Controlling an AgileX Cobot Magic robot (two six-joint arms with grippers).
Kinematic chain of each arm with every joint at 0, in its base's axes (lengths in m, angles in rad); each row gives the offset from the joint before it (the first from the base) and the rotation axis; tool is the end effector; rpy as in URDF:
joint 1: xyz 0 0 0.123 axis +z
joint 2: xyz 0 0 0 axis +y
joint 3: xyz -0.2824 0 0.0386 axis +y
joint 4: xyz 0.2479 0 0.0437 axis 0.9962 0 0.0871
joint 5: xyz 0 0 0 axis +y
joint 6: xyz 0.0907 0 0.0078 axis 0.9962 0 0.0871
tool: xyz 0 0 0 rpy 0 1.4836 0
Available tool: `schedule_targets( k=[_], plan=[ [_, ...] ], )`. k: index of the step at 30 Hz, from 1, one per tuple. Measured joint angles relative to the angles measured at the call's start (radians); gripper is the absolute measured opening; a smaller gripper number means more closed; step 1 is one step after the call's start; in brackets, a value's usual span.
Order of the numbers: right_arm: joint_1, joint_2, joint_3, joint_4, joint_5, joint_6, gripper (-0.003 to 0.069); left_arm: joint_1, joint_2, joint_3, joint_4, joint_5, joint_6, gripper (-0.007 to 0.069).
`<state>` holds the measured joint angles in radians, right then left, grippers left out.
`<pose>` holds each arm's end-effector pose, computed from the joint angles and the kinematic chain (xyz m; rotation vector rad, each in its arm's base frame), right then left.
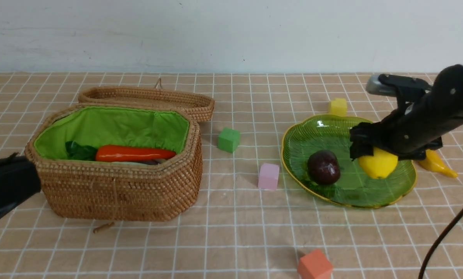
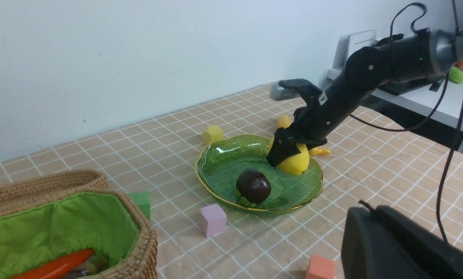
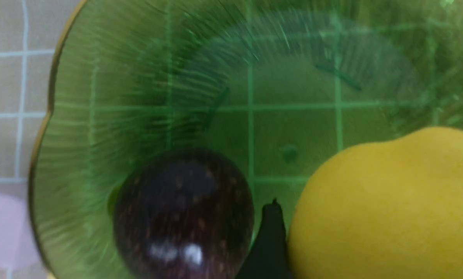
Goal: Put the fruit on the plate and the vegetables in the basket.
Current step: Use the right arm to grab a lemon and put it into the right plate, then use the right arm to grab a banana and put it into the right plate
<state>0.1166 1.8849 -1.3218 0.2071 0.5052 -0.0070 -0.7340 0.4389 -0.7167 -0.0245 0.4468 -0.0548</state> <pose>0.4040 0.0565 0.2094 0.0350 2.5530 0.2404 0.0572 -0.0529 0.3804 0.5532 1.5971 -0.6225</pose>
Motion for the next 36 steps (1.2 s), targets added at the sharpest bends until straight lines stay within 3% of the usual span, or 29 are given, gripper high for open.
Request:
schedule_targets(
  k=[3, 7, 12, 16, 19, 30, 36],
  plan=[
    [-0.001, 0.013, 0.001, -0.002, -0.014, -0.005, 0.0666, 0.0, 0.0, 0.0, -0.011, -0.001, -0.002, -0.0006],
    [-0.01, -0.022, 0.001, -0.015, 0.015, -0.005, 0.068, 0.0, 0.0, 0.0, -0.013, -0.001, -0.002, -0.0005],
    [-0.063, -0.123, -0.003, -0.033, 0.067, 0.007, 0.0645, 0.0, 0.0, 0.0, -0.018, -0.002, -0.002, -0.0003],
    [-0.205, -0.136, -0.084, -0.053, 0.151, 0.018, 0.0553, 0.0, 0.0, 0.0, -0.029, -0.003, -0.002, -0.0001],
    [-0.28, -0.067, -0.169, -0.038, 0.209, 0.022, 0.0524, 0.0, 0.0, 0.0, -0.037, -0.004, -0.002, 0.0],
    [-0.303, 0.301, -0.447, -0.004, 0.217, 0.023, 0.0582, 0.0, 0.044, 0.0, -0.042, -0.004, -0.002, 0.0001],
    [-0.303, 0.385, -0.495, -0.016, 0.22, 0.022, 0.0524, 0.0, 0.081, 0.0, -0.045, 0.003, -0.002, 0.0005]
  ],
)
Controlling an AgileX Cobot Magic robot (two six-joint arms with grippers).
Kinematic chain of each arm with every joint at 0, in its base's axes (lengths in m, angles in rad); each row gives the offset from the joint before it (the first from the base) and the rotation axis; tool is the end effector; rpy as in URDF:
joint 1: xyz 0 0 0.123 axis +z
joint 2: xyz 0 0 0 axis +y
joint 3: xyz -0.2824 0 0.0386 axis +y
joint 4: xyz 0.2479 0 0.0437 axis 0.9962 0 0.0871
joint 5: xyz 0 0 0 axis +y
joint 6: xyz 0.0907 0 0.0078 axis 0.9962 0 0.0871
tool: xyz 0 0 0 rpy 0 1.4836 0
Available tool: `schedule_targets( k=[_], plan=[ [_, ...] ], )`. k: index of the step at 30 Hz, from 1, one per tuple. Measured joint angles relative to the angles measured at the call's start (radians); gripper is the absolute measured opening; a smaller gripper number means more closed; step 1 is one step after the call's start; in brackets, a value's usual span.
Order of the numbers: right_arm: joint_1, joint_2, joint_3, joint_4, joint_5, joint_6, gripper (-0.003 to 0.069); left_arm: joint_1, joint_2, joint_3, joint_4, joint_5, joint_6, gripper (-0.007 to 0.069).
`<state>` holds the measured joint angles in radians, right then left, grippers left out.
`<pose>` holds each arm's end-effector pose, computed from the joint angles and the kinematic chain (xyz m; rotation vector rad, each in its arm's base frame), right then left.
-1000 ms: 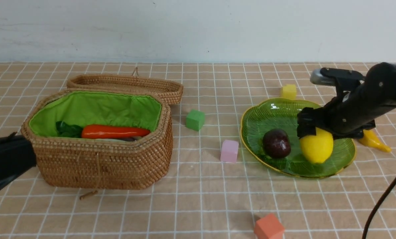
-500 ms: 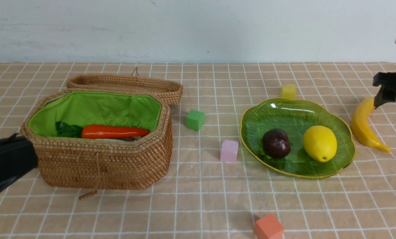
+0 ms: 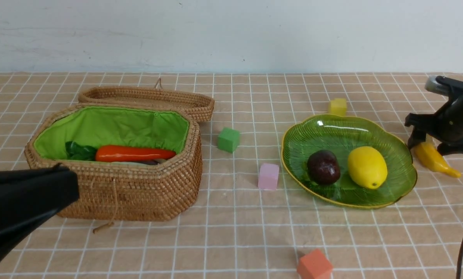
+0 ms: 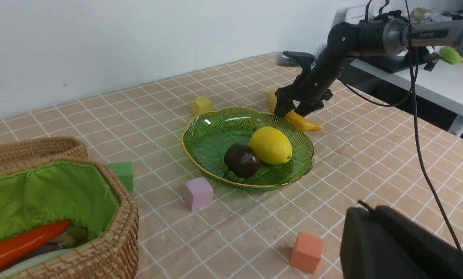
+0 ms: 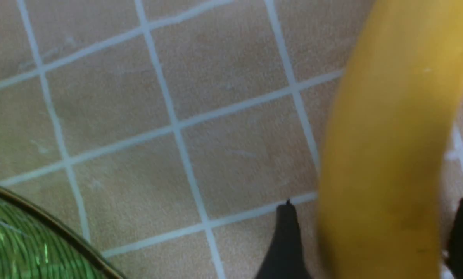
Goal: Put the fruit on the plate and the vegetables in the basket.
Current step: Use the right arm to grab a banana and put it into the right plate
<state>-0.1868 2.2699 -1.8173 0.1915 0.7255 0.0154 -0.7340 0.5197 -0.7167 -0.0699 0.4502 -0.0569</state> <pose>0.4892 -0.0807 0.1654 0.4147 2.6144 0.1588 0.0712 -0.0679 0.3730 0.5601 1.6904 -0.6493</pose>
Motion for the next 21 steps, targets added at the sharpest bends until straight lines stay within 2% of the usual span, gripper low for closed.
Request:
schedule_targets(
  k=[4, 8, 10, 11, 12, 13, 14, 16, 18, 19, 21],
  plan=[
    [0.0, 0.004, -0.006, -0.004, 0.032, -0.056, 0.0321, 0.0, 0.004, 0.0, 0.0, 0.0, 0.0, 0.0008],
    [0.0, -0.02, -0.017, -0.004, 0.097, -0.122, 0.033, 0.0, 0.004, 0.0, 0.0, 0.0, 0.0, 0.0008],
    [0.008, -0.081, -0.024, 0.019, 0.143, -0.218, 0.033, 0.0, 0.004, 0.0, 0.0, 0.001, 0.0, 0.001],
    [0.016, -0.119, -0.026, 0.052, 0.162, -0.316, 0.033, 0.0, 0.004, 0.0, 0.0, 0.001, 0.0, 0.0011],
    [0.018, -0.125, -0.026, 0.06, 0.166, -0.316, 0.033, 0.0, 0.004, 0.0, 0.0, 0.002, 0.0, 0.0011],
    [0.04, -0.172, -0.034, 0.131, 0.213, -0.474, 0.033, 0.0, 0.004, 0.0, 0.0, 0.002, 0.001, 0.0012],
    [0.04, -0.177, -0.034, 0.141, 0.22, -0.493, 0.033, 0.0, 0.004, 0.0, 0.0, 0.002, 0.001, 0.0013],
    [0.091, -0.219, -0.04, 0.276, 0.306, -0.726, 0.033, 0.0, 0.004, 0.0, 0.0, 0.002, 0.004, 0.0017],
    [0.13, -0.218, -0.042, 0.323, 0.338, -0.844, 0.033, 0.0, 0.004, 0.0, 0.0, 0.004, 0.004, 0.0019],
    [0.149, -0.212, -0.042, 0.334, 0.349, -0.872, 0.033, 0.0, 0.004, 0.0, 0.0, 0.008, 0.004, 0.0019],
    [0.177, -0.201, -0.042, 0.351, 0.359, -0.813, 0.033, 0.0, 0.004, 0.0, 0.001, 0.02, 0.004, 0.0019]
  ],
)
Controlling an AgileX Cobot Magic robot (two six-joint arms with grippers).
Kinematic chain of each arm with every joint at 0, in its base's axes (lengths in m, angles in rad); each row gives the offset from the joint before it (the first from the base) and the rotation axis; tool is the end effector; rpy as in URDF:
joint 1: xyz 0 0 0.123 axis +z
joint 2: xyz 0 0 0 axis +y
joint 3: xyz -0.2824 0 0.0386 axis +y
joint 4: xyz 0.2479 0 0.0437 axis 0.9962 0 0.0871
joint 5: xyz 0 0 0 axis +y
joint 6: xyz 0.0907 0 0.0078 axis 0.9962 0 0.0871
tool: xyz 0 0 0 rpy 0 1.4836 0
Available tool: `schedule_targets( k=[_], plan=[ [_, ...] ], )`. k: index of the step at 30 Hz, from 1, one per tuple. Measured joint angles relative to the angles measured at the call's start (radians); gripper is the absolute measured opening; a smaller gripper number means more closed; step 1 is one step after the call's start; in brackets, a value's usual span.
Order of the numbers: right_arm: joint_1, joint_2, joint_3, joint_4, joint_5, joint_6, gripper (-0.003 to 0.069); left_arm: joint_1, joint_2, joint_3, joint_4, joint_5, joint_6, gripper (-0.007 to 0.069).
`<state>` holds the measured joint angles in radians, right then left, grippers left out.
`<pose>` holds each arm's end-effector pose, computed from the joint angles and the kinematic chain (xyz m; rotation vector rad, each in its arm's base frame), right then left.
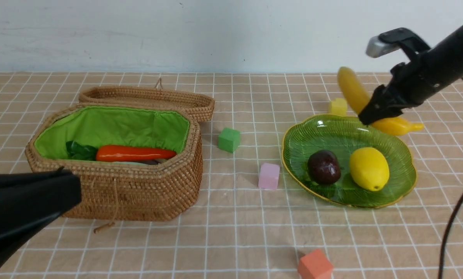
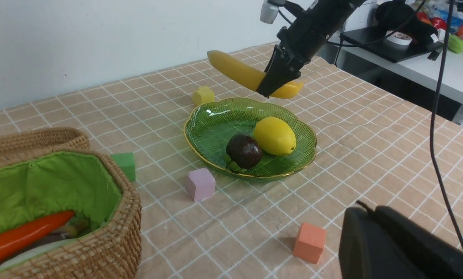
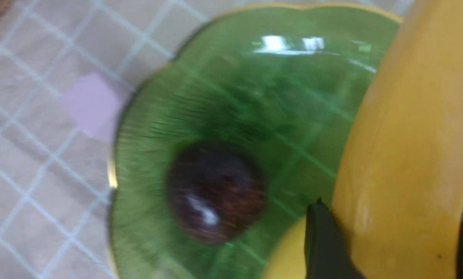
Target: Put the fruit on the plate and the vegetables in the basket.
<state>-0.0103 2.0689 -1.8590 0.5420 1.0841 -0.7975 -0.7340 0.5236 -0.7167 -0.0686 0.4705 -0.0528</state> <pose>0.4545 0.0369 0.2701 -0.7832 2.4530 0.4502 0.0716 -0.0684 0.3708 0.5726 1.7115 -0.6393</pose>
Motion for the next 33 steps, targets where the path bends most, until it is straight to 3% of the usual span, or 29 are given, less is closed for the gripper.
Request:
schedule_targets(
  k=[1, 3, 4, 6, 10, 13, 18, 21, 23, 25, 28, 33],
  plan=[
    [0.009, 0.002, 0.0, 0.01, 0.002, 0.044, 0.033, 0.0, 0.0, 0.0, 0.0, 0.006, 0.0, 0.002],
    [0.028, 0.003, 0.001, 0.017, 0.01, 0.247, 0.033, 0.0, 0.0, 0.0, 0.0, 0.017, 0.0, 0.0022],
    [0.028, 0.003, 0.001, 0.017, 0.01, 0.266, 0.033, 0.0, 0.0, 0.0, 0.0, 0.017, 0.0, 0.0022],
    [0.053, 0.003, 0.001, 0.005, 0.026, 0.468, 0.033, 0.0, 0.0, 0.0, 0.0, 0.023, 0.0, 0.0024],
    [0.102, 0.004, 0.001, -0.052, 0.032, 0.636, 0.0331, 0.0, 0.0, 0.0, 0.0, 0.023, 0.0, 0.0026],
    [0.124, 0.005, 0.001, -0.105, 0.032, 0.7, 0.0378, 0.0, 0.0, 0.0, 0.0, 0.023, 0.001, 0.0026],
    [0.126, 0.005, 0.001, -0.163, 0.032, 0.739, 0.0551, 0.0, 0.0, 0.0, 0.0, 0.024, 0.018, 0.0026],
    [0.126, 0.004, 0.001, -0.168, 0.039, 0.743, 0.0607, 0.0, 0.0, 0.0, 0.011, 0.024, 0.021, 0.0027],
    [0.126, -0.001, 0.001, -0.168, 0.045, 0.743, 0.0607, 0.0, 0.0, 0.0, 0.023, 0.024, 0.022, 0.0028],
    [0.126, -0.034, 0.003, -0.168, 0.074, 0.74, 0.057, 0.0, 0.0, 0.0, 0.069, 0.023, 0.012, 0.0028],
    [0.126, -0.122, 0.011, -0.178, 0.129, 0.717, 0.0439, 0.0, -0.033, 0.002, 0.119, 0.019, -0.026, 0.0014],
    [0.126, -0.37, 0.137, -0.189, 0.137, 0.68, 0.0127, 0.0, -0.222, 0.096, 0.173, -0.005, -0.095, -0.0013]
  ],
)
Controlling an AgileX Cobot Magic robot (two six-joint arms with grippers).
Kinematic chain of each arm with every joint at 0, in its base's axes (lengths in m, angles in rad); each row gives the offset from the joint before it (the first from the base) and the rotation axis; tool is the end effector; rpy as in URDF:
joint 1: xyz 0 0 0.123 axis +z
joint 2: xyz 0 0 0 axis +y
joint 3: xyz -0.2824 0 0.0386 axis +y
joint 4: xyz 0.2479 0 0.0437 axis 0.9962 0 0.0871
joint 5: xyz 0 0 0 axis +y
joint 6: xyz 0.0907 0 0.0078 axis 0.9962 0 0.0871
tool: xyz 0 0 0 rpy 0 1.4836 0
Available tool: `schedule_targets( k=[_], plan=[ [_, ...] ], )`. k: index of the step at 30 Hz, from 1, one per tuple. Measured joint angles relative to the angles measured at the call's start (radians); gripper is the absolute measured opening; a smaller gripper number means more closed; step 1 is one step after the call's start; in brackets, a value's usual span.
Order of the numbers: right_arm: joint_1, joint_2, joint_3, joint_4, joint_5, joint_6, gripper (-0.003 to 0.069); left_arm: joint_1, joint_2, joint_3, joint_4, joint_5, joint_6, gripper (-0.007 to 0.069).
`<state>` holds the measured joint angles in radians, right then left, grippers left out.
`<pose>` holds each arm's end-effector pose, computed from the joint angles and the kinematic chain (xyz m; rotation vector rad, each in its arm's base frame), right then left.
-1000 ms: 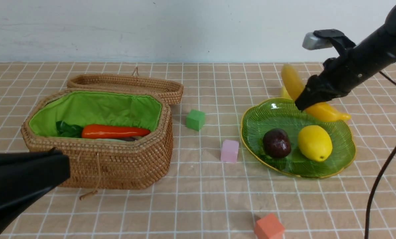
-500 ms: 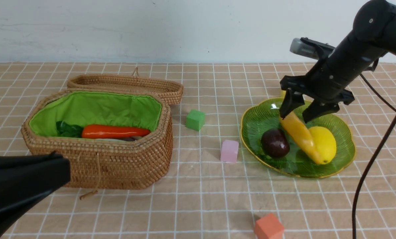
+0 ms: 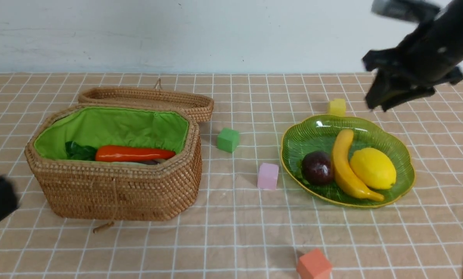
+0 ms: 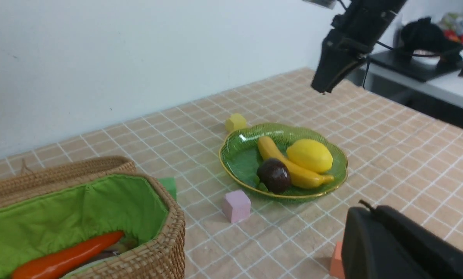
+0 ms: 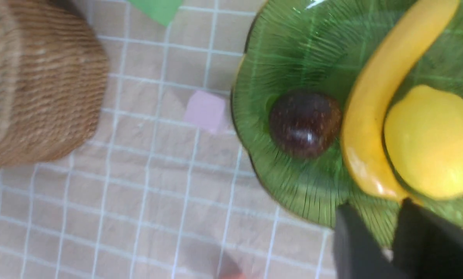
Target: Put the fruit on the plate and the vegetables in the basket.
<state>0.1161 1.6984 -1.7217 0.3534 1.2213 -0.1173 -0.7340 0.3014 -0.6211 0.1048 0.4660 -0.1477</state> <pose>0.3549 0.0712 0.3713 -0.2505 2.6334 0.4812 0.0431 -0.0331 0.3578 0.5180 1.5747 -0.5650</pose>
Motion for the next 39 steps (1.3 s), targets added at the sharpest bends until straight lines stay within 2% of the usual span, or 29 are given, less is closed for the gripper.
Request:
schedule_targets(
  k=[1, 2, 3, 4, 9, 13, 14, 18, 20, 22, 23, 26, 34, 39],
  plan=[
    [0.0, -0.089, 0.068, -0.002, 0.001, -0.003, 0.006, 0.0, -0.074, 0.051, 0.006, -0.008, -0.022, -0.0013],
    [0.0, -0.089, 0.08, -0.002, 0.001, -0.003, 0.005, 0.0, -0.084, 0.059, 0.008, -0.01, -0.026, -0.0013],
    [0.0, -0.212, 0.202, -0.004, 0.007, -0.006, -0.0001, 0.0, -0.162, 0.124, 0.011, -0.034, -0.051, -0.0013],
    [0.0, -0.226, 0.216, -0.004, 0.008, -0.006, -0.0003, 0.0, -0.171, 0.141, 0.011, -0.042, -0.054, -0.0013],
    [0.0, -0.637, 0.599, -0.014, -0.022, 0.007, -0.0002, 0.0, -0.311, 0.333, 0.027, -0.183, -0.084, -0.0013],
    [0.0, -0.887, 0.816, -0.016, -0.052, 0.031, 0.0, 0.0, -0.313, 0.41, 0.029, -0.238, -0.087, -0.0013],
    [0.0, -1.017, 0.901, -0.024, -0.061, 0.067, 0.0, 0.0, -0.313, 0.439, 0.029, -0.249, -0.09, -0.0013],
    [0.0, -1.227, 1.062, -0.061, -0.111, 0.162, 0.0001, 0.0, -0.313, 0.497, 0.029, -0.244, -0.09, -0.0013],
    [0.0, -1.332, 1.138, -0.083, -0.188, 0.216, 0.0003, 0.0, -0.313, 0.529, 0.029, -0.24, -0.09, -0.0013],
    [0.0, -1.377, 1.172, -0.087, -0.238, 0.24, 0.0003, 0.0, -0.313, 0.542, 0.029, -0.235, -0.09, -0.0013],
    [0.0, -1.457, 1.233, -0.09, -0.343, 0.265, 0.0004, 0.0, -0.313, 0.561, 0.029, -0.227, -0.09, -0.0013],
    [0.0, -1.573, 1.323, -0.091, -0.474, 0.272, 0.001, 0.0, -0.313, 0.585, 0.029, -0.208, -0.09, -0.0013],
    [0.0, -1.71, 1.487, -0.083, -0.614, 0.281, 0.0019, 0.0, -0.313, 0.616, 0.029, -0.146, -0.09, -0.0013],
    [0.0, -1.712, 1.583, -0.169, -0.76, 0.262, -0.0002, 0.0, -0.313, 0.618, 0.029, -0.114, -0.09, -0.0013]
  ],
)
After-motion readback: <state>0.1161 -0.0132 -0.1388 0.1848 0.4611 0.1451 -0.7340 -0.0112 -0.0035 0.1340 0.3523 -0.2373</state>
